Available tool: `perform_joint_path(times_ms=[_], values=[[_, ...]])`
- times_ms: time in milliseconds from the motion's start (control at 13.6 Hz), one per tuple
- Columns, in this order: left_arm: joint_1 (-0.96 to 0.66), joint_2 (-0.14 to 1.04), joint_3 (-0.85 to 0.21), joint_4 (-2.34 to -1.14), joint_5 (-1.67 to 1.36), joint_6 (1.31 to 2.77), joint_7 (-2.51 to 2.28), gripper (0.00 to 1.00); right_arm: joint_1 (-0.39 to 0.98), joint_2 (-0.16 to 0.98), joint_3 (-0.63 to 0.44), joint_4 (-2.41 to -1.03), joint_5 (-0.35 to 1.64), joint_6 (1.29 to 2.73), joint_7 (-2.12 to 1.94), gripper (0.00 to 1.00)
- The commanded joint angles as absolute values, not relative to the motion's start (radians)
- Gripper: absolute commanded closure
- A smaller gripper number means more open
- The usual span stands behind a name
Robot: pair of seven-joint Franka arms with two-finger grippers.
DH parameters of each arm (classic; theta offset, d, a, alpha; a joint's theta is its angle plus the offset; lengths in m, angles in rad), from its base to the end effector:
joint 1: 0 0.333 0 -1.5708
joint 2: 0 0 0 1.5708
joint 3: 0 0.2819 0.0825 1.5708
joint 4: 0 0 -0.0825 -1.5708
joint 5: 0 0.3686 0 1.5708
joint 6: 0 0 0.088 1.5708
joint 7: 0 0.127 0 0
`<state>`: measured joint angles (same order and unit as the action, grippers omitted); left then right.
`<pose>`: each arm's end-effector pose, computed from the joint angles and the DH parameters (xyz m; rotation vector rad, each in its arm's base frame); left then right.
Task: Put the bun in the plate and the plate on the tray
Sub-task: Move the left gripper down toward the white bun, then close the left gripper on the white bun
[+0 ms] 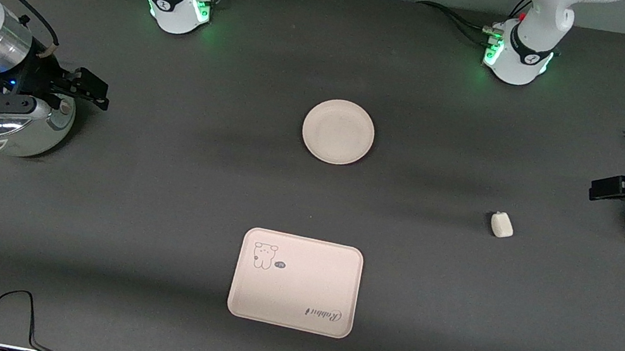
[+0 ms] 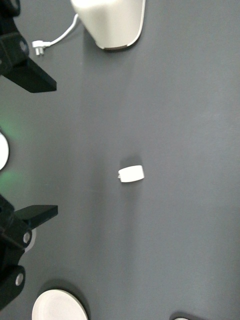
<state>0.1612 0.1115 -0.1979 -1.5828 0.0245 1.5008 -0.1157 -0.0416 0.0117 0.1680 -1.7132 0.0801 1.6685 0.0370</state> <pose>0.5508 -0.0126 0.5000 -3.1079 -0.1204 0.2972 0.5379 0.0775 0.5076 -3.0611 -0.1216 0.0961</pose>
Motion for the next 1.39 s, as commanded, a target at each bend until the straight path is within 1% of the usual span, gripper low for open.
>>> perform_joint_path(times_ms=[0, 73, 293, 366, 440, 586, 660, 806, 880, 1173, 1319], values=[[0.098, 0.000, -0.192, -1.753, 0.028, 1.564, -0.173, 0.00, -0.025, 0.017, 0.172, -1.697, 0.104, 1.652, 0.070, 0.00], [0.100, -0.012, -0.192, -1.797, 0.028, 1.601, -0.173, 0.00, -0.015, 0.018, 0.172, -1.698, 0.103, 1.649, 0.095, 0.00], [0.095, -0.008, -0.192, -1.835, 0.026, 1.626, -0.175, 0.00, 0.014, 0.018, 0.172, -1.692, 0.103, 1.641, 0.130, 0.00], [0.095, -0.008, -0.192, -1.877, 0.026, 1.682, -0.175, 0.00, 0.014, 0.018, 0.172, -1.692, 0.103, 1.643, 0.130, 0.00], [0.098, -0.008, -0.192, -1.967, 0.026, 1.791, -0.173, 0.00, 0.014, 0.018, 0.172, -1.693, 0.104, 1.641, 0.132, 0.00], [0.100, 0.008, -0.190, -2.078, 0.026, 1.947, -0.173, 0.00, 0.014, 0.018, 0.172, -1.695, 0.104, 1.640, 0.132, 0.00], [0.100, 0.037, -0.190, -2.110, 0.026, 2.015, -0.173, 0.00, 0.014, 0.018, 0.172, -1.695, 0.104, 1.638, 0.132, 0.00], [0.106, 0.130, -0.186, -2.121, 0.026, 2.112, -0.172, 0.00, 0.014, 0.018, 0.172, -1.695, 0.104, 1.638, 0.132, 0.00], [0.106, 0.158, -0.186, -2.134, 0.026, 2.149, -0.172, 0.00, 0.015, 0.018, 0.172, -1.697, 0.104, 1.638, 0.132, 0.00], [0.109, 0.208, -0.184, -2.267, 0.026, 2.389, -0.175, 0.00, 0.014, 0.020, 0.172, -1.695, 0.104, 1.638, 0.132, 0.00], [0.109, 0.241, -0.183, -2.290, 0.026, 2.459, -0.175, 0.00, 0.014, 0.023, 0.172, -1.695, 0.104, 1.638, 0.132, 0.00]])
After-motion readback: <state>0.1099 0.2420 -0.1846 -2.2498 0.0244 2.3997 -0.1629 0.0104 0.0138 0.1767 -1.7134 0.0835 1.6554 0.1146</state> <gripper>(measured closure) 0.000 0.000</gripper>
